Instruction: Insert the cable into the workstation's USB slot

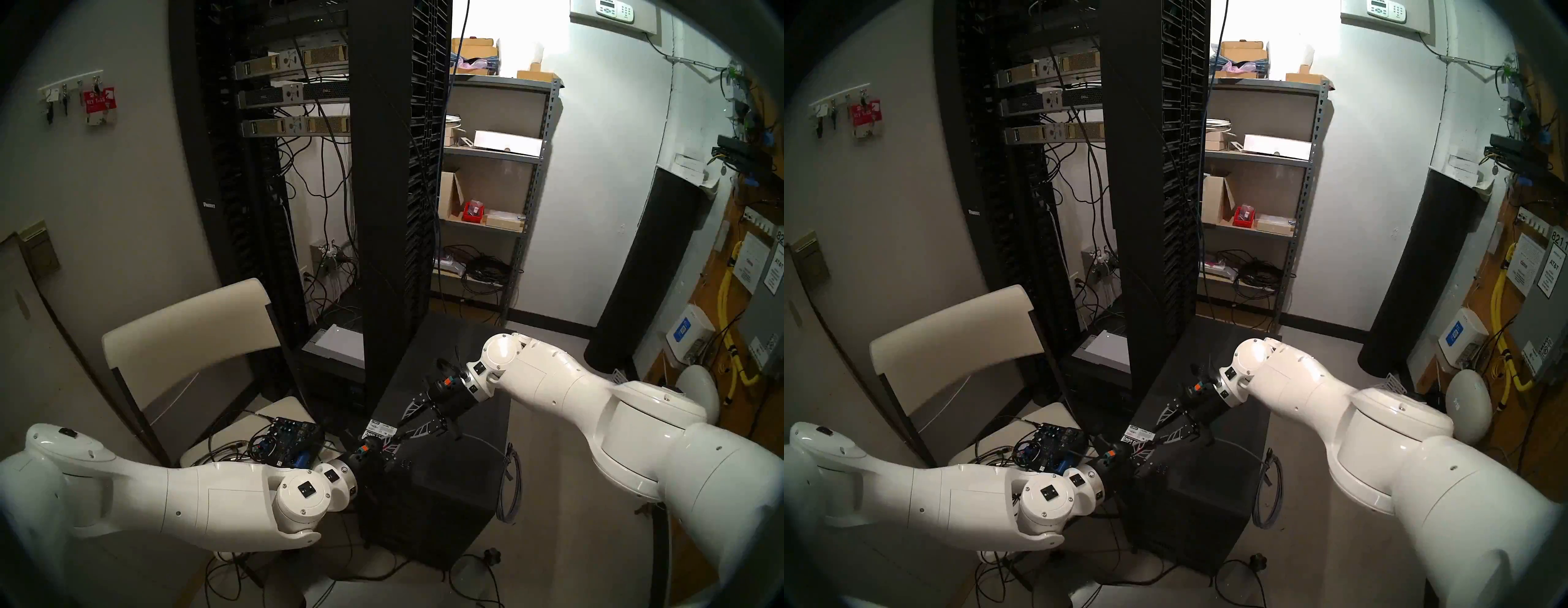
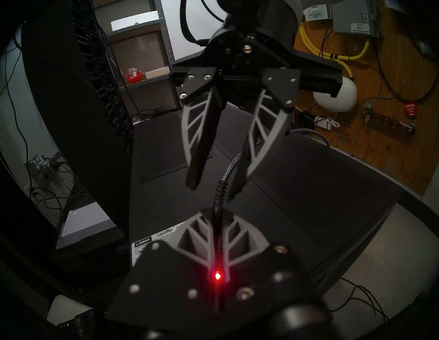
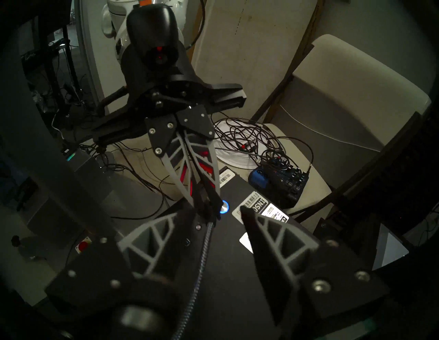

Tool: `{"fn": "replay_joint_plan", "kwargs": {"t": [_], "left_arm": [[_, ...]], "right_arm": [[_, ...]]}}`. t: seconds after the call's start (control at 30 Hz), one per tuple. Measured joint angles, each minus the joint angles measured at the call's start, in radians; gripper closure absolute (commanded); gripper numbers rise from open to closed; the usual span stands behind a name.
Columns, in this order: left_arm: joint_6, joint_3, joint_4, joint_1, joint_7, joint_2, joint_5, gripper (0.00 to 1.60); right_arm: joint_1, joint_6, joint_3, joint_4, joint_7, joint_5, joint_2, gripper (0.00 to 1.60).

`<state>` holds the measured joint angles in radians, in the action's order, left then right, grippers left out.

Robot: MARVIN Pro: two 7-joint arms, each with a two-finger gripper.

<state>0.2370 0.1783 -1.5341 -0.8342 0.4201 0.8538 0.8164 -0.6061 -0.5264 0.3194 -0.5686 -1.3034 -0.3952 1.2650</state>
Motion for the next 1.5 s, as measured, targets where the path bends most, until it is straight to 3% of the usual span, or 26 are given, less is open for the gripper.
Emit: {"fn": "replay_joint_plan", "kwargs": {"t": [0.17, 0.3, 0.33, 0.53, 0.7, 0.8, 0.9, 0.97, 1.1, 1.5], "left_arm": [[0.014, -0.007, 0.03, 0.001, -0.008, 0.012, 0.001, 1.6], [0.022, -0.015, 0.05, 0.002, -0.013, 0.021, 0.004, 1.6], [0.023, -0.016, 0.053, 0.003, -0.013, 0.022, 0.005, 1.6], [0.03, -0.024, 0.065, 0.006, -0.011, 0.027, 0.007, 1.6], [0.035, -0.025, 0.065, 0.006, -0.006, 0.028, 0.007, 1.6], [0.04, -0.025, 0.063, 0.005, -0.002, 0.028, 0.007, 1.6], [0.046, -0.025, 0.061, 0.004, 0.002, 0.028, 0.006, 1.6], [0.049, -0.024, 0.06, 0.003, 0.005, 0.028, 0.003, 1.6], [0.058, -0.024, 0.058, 0.002, 0.011, 0.027, -0.004, 1.6], [0.085, -0.024, 0.053, -0.003, 0.027, 0.014, -0.02, 1.6]], "right_arm": [[-0.001, 0.022, 0.0, -0.041, -0.02, 0.0, -0.022, 0.77], [-0.009, 0.046, 0.004, -0.074, -0.035, -0.005, -0.047, 0.74], [-0.012, 0.049, 0.008, -0.082, -0.037, -0.009, -0.052, 0.8], [-0.051, 0.076, 0.054, -0.162, -0.055, -0.076, -0.112, 0.82], [-0.097, 0.095, 0.104, -0.241, -0.086, -0.169, -0.167, 0.8], [-0.13, 0.114, 0.132, -0.284, -0.092, -0.226, -0.197, 0.68], [-0.168, 0.141, 0.155, -0.332, -0.099, -0.283, -0.232, 0.68], [-0.191, 0.16, 0.167, -0.359, -0.101, -0.315, -0.252, 0.8], [-0.244, 0.205, 0.19, -0.414, -0.103, -0.395, -0.29, 0.81], [-0.413, 0.277, 0.222, -0.438, -0.041, -0.625, -0.326, 0.78]]}}
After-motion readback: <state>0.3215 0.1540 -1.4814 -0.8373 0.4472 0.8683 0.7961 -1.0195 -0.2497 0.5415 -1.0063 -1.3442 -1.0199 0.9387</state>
